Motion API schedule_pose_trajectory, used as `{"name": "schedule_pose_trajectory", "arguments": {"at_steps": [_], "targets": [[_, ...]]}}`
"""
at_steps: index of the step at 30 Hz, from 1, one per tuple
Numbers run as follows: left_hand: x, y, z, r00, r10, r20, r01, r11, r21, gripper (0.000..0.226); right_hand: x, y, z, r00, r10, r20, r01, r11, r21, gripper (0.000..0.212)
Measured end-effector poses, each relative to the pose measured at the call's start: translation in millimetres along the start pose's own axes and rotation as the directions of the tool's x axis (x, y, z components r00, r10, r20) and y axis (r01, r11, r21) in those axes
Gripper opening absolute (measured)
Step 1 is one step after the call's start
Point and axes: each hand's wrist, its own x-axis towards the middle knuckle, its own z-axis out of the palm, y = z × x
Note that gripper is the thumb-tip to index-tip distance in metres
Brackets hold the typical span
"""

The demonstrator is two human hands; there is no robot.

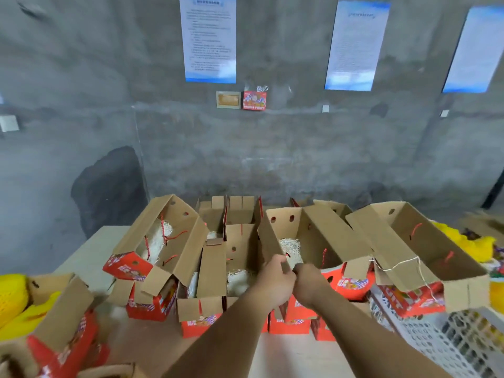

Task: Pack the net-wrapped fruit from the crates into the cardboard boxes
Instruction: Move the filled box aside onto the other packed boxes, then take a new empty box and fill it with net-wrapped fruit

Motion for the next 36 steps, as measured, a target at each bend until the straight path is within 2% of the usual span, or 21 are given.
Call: {"name": "schedule_pose_trajectory", "arguments": {"at_steps": [2,5,8,12,15,18,21,24,27,28,30,32,34,36], "targets": [[-1.5,-5.5,4.2,1.000,-0.025,-0.003,0.025,0.999,0.035,0.051,1.2,8.4,3.9,0.994,-0.005,-0.105,0.004,1.000,-0.010,0.015],[2.6,-12.5,5.5,0.998,-0.045,-0.040,0.045,0.999,-0.010,0.068,-7.3,23.8,6.8,0.965,-0.064,-0.255,0.086,0.993,0.076,0.016],[4.2,-14.3,-5.7,0.967,-0.104,-0.234,0.107,0.994,-0.001,0.083,-30.0,47.5,9.1,0.926,-0.218,-0.309,0.257,0.962,0.090,0.020],[2.9,-18.1,-29.7,0.864,-0.122,-0.488,0.100,0.992,-0.072,0.091,-58.8,76.9,9.2,0.843,-0.453,-0.289,0.482,0.876,0.034,0.014],[-4.7,-30.5,-57.6,0.863,-0.125,-0.489,0.145,0.989,0.004,0.095,-79.0,85.8,1.2,0.831,-0.494,-0.256,0.516,0.856,0.021,0.016],[-31.2,-44.5,-63.3,0.845,-0.059,-0.532,0.158,0.977,0.142,0.092,-102.3,89.5,-4.1,0.836,-0.505,-0.214,0.515,0.857,-0.013,0.025],[-62.2,-55.1,-56.9,0.818,-0.066,-0.572,0.119,0.991,0.055,0.090,-137.4,96.7,-0.5,0.816,-0.524,-0.244,0.530,0.847,-0.046,0.024],[-94.5,-83.0,-61.3,0.847,-0.081,-0.526,0.081,0.996,-0.023,0.095,-179.6,117.5,15.4,0.828,-0.451,-0.334,0.487,0.873,0.031,0.012],[-134.1,-131.3,-41.9,0.927,-0.155,-0.341,0.138,0.988,-0.074,0.071,-218.9,146.2,53.2,0.896,-0.305,-0.324,0.376,0.908,0.185,0.005],[-148.2,-149.5,-29.1,0.943,-0.183,-0.278,0.176,0.983,-0.047,0.060,-229.6,155.1,68.2,0.924,-0.224,-0.308,0.303,0.922,0.239,0.010],[-174.4,-187.2,-2.3,0.957,-0.225,-0.185,0.234,0.972,0.028,0.039,-248.6,171.8,96.6,0.971,-0.059,-0.231,0.129,0.945,0.300,0.034],[-197.1,-210.1,16.6,0.942,-0.317,-0.112,0.322,0.946,0.032,0.023,-262.0,182.1,117.3,0.991,0.071,-0.113,-0.040,0.965,0.260,0.051],[-211.2,-221.4,23.2,0.930,-0.361,-0.071,0.365,0.929,0.054,0.020,-271.6,181.4,123.8,0.983,0.184,0.027,-0.185,0.963,0.196,0.058],[-213.6,-224.3,20.2,0.912,-0.409,0.023,0.404,0.907,0.118,0.029,-274.1,178.6,118.5,0.962,0.240,0.130,-0.257,0.956,0.139,0.096]]}}
